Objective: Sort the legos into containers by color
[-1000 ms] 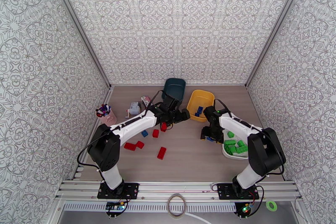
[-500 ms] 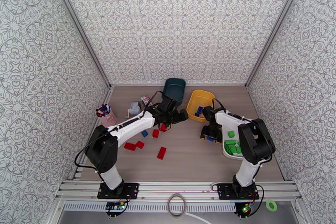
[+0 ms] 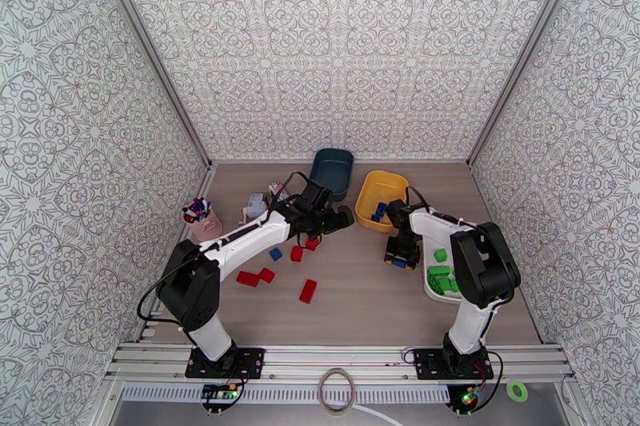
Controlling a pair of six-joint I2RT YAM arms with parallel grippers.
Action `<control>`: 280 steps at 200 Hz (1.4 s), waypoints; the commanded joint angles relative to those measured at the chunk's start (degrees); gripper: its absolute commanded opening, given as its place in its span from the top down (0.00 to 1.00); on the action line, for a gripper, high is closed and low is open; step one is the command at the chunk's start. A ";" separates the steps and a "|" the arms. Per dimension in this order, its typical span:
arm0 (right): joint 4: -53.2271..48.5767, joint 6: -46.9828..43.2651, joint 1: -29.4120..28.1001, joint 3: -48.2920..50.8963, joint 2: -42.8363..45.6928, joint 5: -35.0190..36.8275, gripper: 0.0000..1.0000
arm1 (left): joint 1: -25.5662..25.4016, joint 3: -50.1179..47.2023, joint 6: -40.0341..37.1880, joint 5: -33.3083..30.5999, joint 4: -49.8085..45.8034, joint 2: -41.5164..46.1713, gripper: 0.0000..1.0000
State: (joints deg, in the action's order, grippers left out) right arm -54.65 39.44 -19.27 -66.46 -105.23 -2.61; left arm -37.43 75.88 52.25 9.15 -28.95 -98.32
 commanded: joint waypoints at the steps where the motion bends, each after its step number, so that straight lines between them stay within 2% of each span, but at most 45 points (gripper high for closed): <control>1: 2.32 0.20 0.21 -0.98 -0.65 -0.63 0.63 | 1.02 -0.82 -1.18 0.35 -0.81 2.15 0.04; 64: 0.54 -0.04 -4.08 -4.29 3.53 -2.44 0.69 | 2.88 0.41 -2.62 -2.21 -3.64 3.26 0.01; 104: -4.00 -1.66 -4.84 -12.91 4.83 -0.75 0.68 | 6.14 -0.11 -4.17 -4.66 -7.26 5.87 0.01; 134: -8.53 -4.03 -4.05 -23.80 0.91 0.41 0.67 | 9.16 -1.66 -5.73 -6.63 -10.66 8.93 0.01; 192: -15.24 -6.98 -0.02 -45.39 -12.73 0.60 0.66 | 15.71 -7.19 -6.92 -9.79 -17.35 15.27 0.05; 233: -20.04 -8.71 2.73 -58.20 -22.01 -0.09 0.56 | 19.30 -11.73 -6.20 -10.24 -19.82 17.28 0.07; 280: -22.16 -10.92 3.49 -63.75 -24.81 -0.20 0.32 | 21.34 -14.17 -6.46 -9.53 -20.18 15.18 0.15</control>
State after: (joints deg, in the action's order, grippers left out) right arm -73.58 30.50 -15.79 -127.20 -129.71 -3.03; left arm -16.95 62.61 46.41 0.08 -47.70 -82.02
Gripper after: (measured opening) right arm 0.641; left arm 0.868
